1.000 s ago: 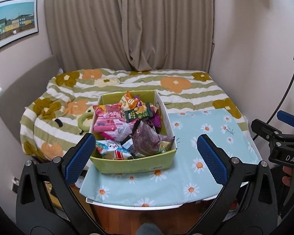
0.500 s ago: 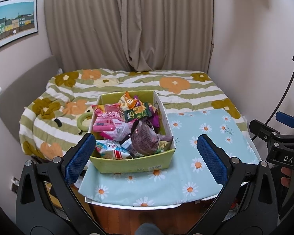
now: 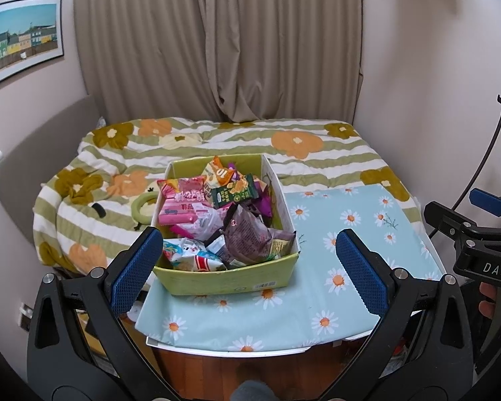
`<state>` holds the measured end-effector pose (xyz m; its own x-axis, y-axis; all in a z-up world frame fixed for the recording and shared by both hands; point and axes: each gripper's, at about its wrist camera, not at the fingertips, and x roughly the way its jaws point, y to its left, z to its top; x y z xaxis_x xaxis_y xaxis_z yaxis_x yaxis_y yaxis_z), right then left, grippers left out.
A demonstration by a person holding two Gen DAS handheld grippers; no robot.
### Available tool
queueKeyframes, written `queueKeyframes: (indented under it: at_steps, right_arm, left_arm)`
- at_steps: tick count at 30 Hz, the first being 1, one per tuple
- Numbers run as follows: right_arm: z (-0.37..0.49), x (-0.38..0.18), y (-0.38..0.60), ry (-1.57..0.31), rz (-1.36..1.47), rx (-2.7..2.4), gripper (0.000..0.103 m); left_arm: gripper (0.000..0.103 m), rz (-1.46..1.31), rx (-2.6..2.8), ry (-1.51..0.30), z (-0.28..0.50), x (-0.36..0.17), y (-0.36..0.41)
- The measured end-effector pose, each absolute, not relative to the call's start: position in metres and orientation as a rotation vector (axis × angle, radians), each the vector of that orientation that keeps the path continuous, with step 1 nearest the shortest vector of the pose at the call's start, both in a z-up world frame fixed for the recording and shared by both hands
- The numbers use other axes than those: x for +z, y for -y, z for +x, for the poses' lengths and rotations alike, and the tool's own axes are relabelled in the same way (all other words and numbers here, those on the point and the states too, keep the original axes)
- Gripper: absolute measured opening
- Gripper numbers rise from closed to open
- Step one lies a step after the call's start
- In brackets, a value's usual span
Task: Organize snacks
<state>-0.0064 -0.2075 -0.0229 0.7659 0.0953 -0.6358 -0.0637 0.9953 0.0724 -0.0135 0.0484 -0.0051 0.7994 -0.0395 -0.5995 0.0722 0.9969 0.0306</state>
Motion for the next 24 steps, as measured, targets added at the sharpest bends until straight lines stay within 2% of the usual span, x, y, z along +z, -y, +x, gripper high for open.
queueKeyframes:
  at_steps: [24]
  right_arm:
    - [-0.0052,-0.0239,0.2090,-0.695,0.048,0.086,0.102]
  left_arm:
    - [0.103,0.039,-0.056,-0.641,-0.0102,-0.0042,-0.0564]
